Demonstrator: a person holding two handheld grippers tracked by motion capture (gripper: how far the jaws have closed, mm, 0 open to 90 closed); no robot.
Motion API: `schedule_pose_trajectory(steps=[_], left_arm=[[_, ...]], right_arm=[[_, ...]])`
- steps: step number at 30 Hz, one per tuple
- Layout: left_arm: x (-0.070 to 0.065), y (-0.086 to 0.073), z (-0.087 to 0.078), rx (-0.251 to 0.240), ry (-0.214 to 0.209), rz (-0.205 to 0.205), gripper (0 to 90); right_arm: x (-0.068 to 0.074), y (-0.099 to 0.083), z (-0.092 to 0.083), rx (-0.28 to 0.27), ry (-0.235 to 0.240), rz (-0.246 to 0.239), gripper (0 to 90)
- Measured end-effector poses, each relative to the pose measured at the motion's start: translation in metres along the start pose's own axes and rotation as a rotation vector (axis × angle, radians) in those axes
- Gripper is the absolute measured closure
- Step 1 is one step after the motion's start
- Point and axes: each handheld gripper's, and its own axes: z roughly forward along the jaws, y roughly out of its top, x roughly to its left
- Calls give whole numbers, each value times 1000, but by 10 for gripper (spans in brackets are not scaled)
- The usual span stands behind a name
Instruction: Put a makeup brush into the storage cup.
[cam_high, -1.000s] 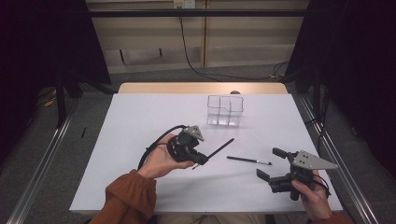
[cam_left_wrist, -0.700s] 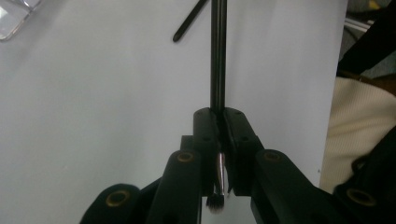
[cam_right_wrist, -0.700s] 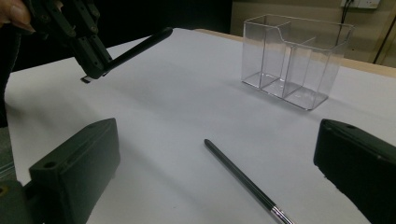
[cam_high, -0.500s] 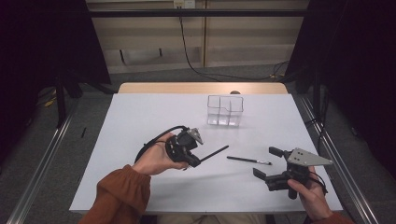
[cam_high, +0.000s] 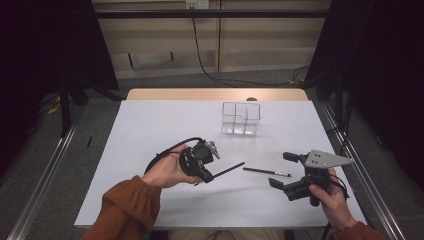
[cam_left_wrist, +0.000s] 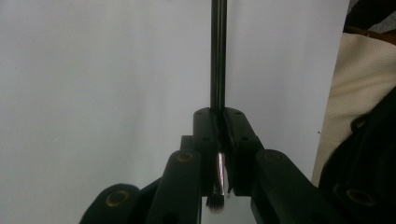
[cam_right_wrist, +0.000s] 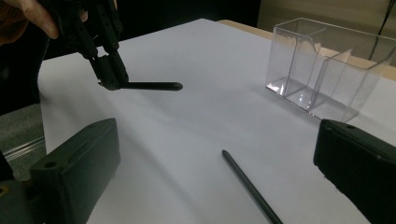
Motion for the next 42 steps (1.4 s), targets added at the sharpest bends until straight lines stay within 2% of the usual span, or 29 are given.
schedule_pose_trajectory(steps=[3, 5, 9, 12, 14, 16, 18, 22, 29, 32, 34, 35, 36, 38, 42], left_arm=[[0, -1, 0, 16, -2, 5, 844], [1, -1, -1, 9, -4, 6, 843], [0, 0, -1, 3, -18, 6, 844], [-2, 1, 0, 9, -17, 8, 844], [-1, 2, 0, 27, -19, 30, 844], [-2, 3, 0, 27, -17, 25, 844], [-1, 4, -1, 31, -19, 42, 844], [-2, 5, -2, 26, -18, 47, 844], [-3, 5, -2, 40, -17, 60, 844], [-4, 6, -2, 44, -18, 60, 844], [-3, 6, -1, 46, -14, 64, 844], [-4, 6, -1, 41, -16, 54, 844], [-4, 6, -1, 38, -14, 50, 844], [-3, 6, -1, 50, -12, 69, 843], [-4, 6, -1, 51, -10, 62, 844]], right_arm=[[-2, 7, 5, 21, 33, -20, 1], [-3, 12, 8, 39, 47, -34, 1], [-6, 20, 17, 76, 91, -11, 2], [-8, 26, 24, 106, 136, -14, 5], [-8, 31, 28, 113, 146, -23, 5], [-7, 36, 32, 128, 157, -40, 4], [-7, 40, 37, 155, 169, -65, 7], [-5, 49, 46, 199, 187, -108, 7], [-2, 66, 62, 314, 236, -194, 17], [-1, 72, 70, 372, 274, -232, 18], [1, 74, 74, 414, 292, -249, 26], [1, 76, 77, 439, 300, -267, 28], [1, 77, 79, 454, 302, -274, 28], [1, 78, 83, 486, 320, -291, 37], [2, 80, 89, 538, 361, -333, 37]])
